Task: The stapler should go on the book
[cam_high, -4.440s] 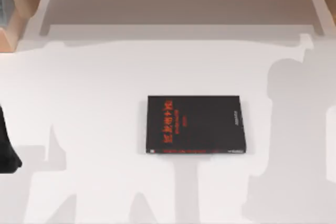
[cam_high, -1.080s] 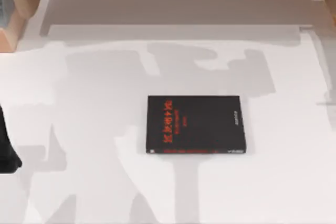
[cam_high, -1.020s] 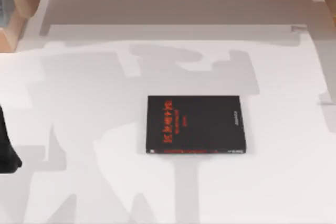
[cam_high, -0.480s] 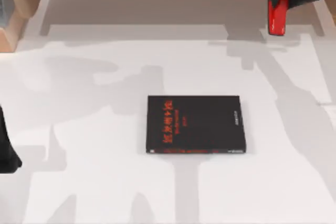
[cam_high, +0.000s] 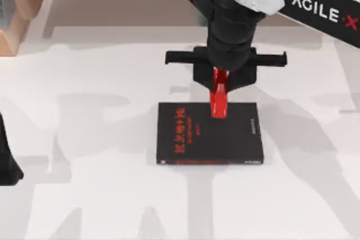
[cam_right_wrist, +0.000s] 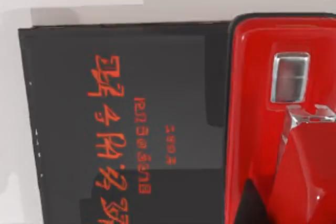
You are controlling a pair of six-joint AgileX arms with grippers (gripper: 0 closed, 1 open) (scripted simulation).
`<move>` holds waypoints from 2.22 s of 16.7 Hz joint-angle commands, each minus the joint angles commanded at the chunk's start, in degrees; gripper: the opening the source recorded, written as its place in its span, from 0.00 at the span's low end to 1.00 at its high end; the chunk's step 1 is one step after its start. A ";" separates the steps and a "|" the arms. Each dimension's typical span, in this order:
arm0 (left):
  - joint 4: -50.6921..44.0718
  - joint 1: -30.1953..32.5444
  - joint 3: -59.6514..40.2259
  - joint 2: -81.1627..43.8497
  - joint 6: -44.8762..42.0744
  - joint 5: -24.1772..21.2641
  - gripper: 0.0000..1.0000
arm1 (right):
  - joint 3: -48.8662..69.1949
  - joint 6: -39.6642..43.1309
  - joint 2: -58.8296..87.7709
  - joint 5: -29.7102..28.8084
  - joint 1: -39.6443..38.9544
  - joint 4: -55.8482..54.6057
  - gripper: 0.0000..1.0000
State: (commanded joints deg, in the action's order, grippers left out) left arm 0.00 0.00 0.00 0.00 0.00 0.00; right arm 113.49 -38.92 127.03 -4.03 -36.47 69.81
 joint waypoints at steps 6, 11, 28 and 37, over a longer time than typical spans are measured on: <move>0.00 0.00 0.00 0.00 0.00 0.00 1.00 | -4.31 -1.19 0.62 0.02 -2.55 -2.73 0.00; 0.00 0.00 0.00 0.00 0.00 0.00 1.00 | -4.96 -1.21 0.72 0.06 -2.31 -3.59 0.00; 0.00 0.00 0.00 0.00 0.00 0.00 1.00 | -8.62 -1.04 2.14 0.02 -2.39 -8.56 0.68; 0.00 0.00 0.00 0.00 0.00 0.00 1.00 | -8.62 -1.04 2.14 0.02 -2.39 -8.56 1.00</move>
State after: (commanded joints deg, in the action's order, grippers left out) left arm 0.00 0.00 0.00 0.00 0.00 0.00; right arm 104.87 -39.96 129.17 -4.02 -38.86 61.24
